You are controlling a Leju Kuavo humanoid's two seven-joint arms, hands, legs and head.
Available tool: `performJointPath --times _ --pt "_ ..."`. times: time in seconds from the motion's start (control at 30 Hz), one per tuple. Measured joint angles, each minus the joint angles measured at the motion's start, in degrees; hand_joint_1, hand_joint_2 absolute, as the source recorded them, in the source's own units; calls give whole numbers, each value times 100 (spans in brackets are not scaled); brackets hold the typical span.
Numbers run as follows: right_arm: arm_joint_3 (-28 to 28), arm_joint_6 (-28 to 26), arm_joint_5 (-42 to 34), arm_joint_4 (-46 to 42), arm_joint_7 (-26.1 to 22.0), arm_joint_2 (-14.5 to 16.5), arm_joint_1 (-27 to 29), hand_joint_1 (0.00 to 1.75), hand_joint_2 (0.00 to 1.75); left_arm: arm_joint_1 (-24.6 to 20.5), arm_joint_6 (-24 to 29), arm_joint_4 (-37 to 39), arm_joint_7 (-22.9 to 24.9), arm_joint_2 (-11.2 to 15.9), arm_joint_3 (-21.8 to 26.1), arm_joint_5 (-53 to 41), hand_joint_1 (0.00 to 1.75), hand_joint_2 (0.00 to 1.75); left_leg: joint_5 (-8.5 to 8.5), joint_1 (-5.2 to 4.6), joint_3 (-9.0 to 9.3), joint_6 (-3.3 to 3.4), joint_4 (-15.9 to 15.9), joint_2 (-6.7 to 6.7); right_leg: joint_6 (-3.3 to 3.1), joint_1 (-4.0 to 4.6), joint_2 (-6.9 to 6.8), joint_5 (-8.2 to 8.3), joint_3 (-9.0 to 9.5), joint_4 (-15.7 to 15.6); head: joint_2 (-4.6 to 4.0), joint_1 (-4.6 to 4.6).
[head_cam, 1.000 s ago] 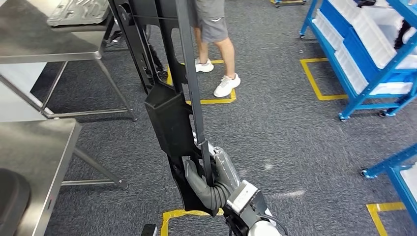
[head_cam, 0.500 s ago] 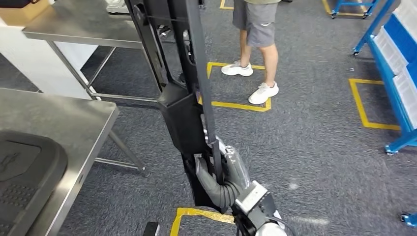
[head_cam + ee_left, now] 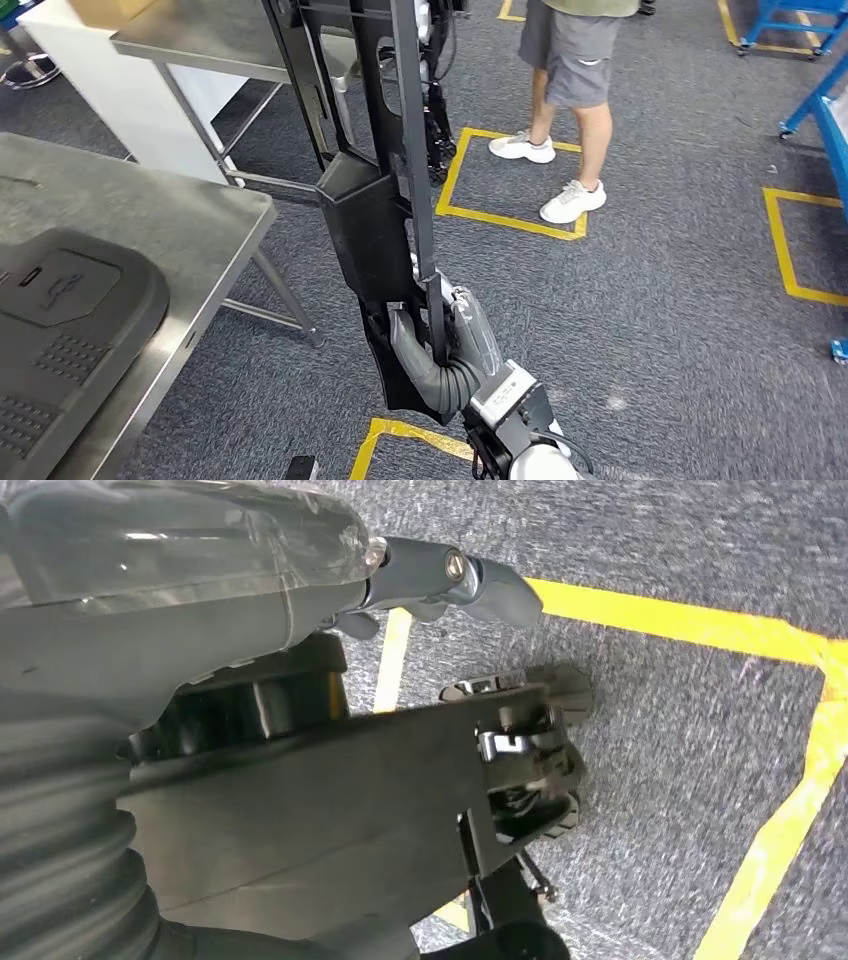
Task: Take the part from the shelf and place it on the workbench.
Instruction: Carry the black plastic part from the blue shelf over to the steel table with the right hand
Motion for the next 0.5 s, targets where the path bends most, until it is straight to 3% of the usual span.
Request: performJointPath --times 0.03,0.07,0.13,0.2,0.23,0.27,0.3,0.33,0.4,0.47,0.5 --pt "-1 4 8 -9 3 3 0 175 175 7 5 0 1 2 0 9 0 175 17 9 18 20 -45 -76 24 4 -60 -12 22 -19 0 -6" --pt "-3 8 16 -18 6 4 -3 175 175 19 10 1 2 3 0 17 0 175 43 27 51 35 -108 -155 50 -1 -21 -38 44 -2 0 -2" --pt "-10 15 30 -39 8 4 -10 175 175 24 14 0 8 2 0 29 0 175 103 79 132 78 -226 -309 94 -14 293 -223 -62 310 0 23" --pt "-15 19 37 -46 12 -8 3 175 175 10 11 -1 12 -3 0 31 0 175 117 97 150 105 -248 -464 120 -42 617 -525 -417 1003 0 99" --pt "-16 20 38 -46 16 -15 15 175 175 7 11 -2 12 -5 0 31 0 175 113 101 150 109 -241 -546 136 -53 670 -613 -600 1312 0 136" --pt "-19 20 38 -46 19 -21 24 175 175 10 10 -2 13 -5 0 31 0 175 105 105 152 107 -231 -632 156 -66 687 -598 -717 1464 0 162" --pt "-24 20 40 -47 20 -26 27 175 175 16 10 -2 13 -6 0 32 0 175 93 114 153 95 -212 -717 177 -81 693 -470 -736 1407 0 177" --pt "-30 20 44 -48 20 -29 27 175 175 20 10 -2 13 -6 0 32 0 175 72 128 153 72 -180 -802 202 -103 717 -255 -657 1152 0 189" --pt "-40 25 62 -49 22 -37 27 175 175 18 9 -1 14 -5 0 34 0 175 3 153 113 -5 -61 -953 250 -168 944 94 -399 476 0 232" --pt "-43 35 84 -56 32 -45 31 175 175 10 -24 -1 13 -4 0 45 0 175 -38 171 39 -79 39 -1072 238 -196 1136 163 -285 172 0 257" --pt "-44 44 98 -60 38 -47 30 175 175 12 -69 -1 9 -4 0 60 0 175 -36 180 10 -108 53 -1124 202 -181 1131 143 -284 160 0 250"
